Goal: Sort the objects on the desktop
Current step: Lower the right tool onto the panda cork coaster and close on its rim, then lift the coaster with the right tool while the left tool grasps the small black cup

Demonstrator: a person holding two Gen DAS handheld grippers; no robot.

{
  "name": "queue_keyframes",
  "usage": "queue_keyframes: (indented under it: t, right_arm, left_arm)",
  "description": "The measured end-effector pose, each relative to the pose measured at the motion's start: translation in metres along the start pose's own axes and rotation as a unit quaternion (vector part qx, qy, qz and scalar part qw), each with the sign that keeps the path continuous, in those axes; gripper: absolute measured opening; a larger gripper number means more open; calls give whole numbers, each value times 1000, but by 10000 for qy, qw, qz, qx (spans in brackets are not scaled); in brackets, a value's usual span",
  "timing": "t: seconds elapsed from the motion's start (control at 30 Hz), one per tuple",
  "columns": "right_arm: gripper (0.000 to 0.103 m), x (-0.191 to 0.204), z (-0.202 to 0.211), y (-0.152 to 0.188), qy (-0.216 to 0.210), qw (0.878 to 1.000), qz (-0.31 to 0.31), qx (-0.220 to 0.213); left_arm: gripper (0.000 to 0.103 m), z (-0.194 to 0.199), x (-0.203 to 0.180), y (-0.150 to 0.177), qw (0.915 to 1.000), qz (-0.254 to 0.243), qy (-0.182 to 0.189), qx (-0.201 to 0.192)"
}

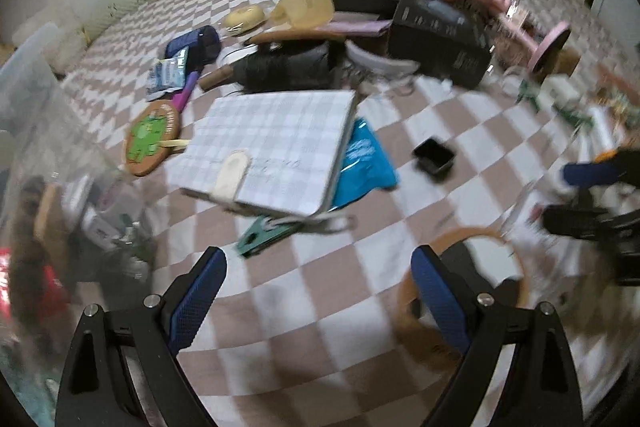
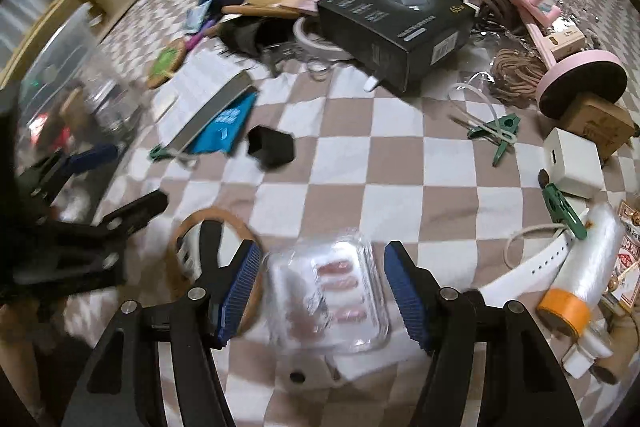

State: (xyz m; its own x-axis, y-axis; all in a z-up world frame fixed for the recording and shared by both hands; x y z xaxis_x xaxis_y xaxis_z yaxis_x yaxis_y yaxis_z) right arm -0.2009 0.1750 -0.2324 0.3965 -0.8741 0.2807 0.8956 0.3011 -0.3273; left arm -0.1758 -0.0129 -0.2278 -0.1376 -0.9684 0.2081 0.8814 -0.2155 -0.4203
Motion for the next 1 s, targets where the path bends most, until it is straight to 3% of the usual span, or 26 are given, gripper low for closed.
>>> queue_keyframes:
  t: [0.23, 0.4, 0.63, 0.73, 0.83, 1.0]
  right_arm:
    - [66, 44, 7, 35, 365, 9871, 1557, -22]
    - [66, 69, 11, 59, 920, 9567, 2746, -293]
    - [66, 74, 0, 97, 1924, 8879, 4162, -362]
    - [66, 76, -14, 109, 2694, 8310, 4850, -396]
    - [66, 81, -22, 117, 2998, 7880, 5351, -532]
    - [66, 91, -29, 119, 3293, 7371, 5844, -824]
  left_arm:
    - [93, -11, 11, 5, 9996, -75, -256, 137]
    - [93, -23, 4, 4, 9986, -253, -421, 202]
    - [93, -36, -9, 6, 9960, -617, -582, 272]
    - [93, -34, -18, 7, 9951, -815, -513, 224]
    - [93, -33, -26, 7, 9937, -996, -475, 187]
    - [93, -32, -31, 6, 9935, -1079, -319, 174]
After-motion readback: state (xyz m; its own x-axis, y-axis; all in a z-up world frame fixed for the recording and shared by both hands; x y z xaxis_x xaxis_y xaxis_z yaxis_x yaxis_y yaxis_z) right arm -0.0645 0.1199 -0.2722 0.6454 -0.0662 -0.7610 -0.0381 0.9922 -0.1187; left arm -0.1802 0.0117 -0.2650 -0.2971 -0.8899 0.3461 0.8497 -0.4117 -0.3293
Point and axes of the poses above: each gripper's, at about its wrist camera, not at the fingertips, and z roughly against the way its jaws point, x to its left, y to its underside, the point moved 5 cm from there along -z, roughly the way its jaws point, and after that the axes turned 3 degrees about -y, right-handed, at the moved point
